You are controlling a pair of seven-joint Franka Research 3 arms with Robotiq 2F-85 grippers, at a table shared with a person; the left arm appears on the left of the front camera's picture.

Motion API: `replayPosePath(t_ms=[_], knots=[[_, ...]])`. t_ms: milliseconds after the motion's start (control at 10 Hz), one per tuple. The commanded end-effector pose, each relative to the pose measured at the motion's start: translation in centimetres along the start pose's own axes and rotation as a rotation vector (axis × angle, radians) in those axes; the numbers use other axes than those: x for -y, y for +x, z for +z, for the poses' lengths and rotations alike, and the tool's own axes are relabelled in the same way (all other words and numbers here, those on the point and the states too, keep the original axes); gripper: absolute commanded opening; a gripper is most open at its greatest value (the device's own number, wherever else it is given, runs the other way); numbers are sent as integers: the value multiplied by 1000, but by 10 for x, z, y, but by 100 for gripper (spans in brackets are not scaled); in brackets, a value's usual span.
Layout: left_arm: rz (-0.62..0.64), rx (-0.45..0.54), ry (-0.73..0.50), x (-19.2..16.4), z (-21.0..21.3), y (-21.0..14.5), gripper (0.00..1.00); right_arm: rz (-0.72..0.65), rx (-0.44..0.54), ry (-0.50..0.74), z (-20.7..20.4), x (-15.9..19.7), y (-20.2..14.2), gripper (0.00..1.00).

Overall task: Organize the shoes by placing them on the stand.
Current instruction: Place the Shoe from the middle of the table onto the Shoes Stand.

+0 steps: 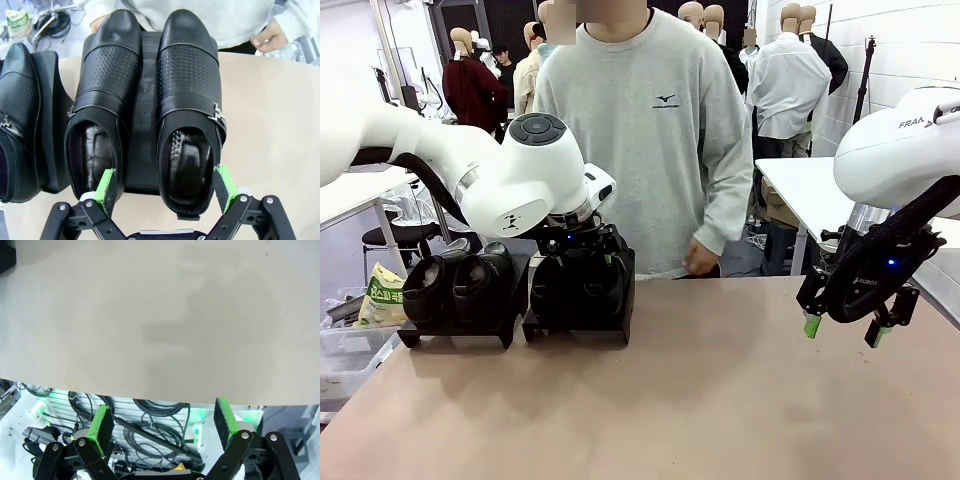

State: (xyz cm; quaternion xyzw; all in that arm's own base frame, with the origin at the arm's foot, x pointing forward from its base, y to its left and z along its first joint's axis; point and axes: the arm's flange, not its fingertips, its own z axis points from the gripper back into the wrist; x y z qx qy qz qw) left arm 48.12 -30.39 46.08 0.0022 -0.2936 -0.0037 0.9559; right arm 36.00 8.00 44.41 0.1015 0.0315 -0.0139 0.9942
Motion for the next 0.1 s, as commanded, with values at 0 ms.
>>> replayPosePath(t_ms=[0], knots=[[-1,1,-1,0,0,1,100,4,-3,0,-1,-1,-1,100]])
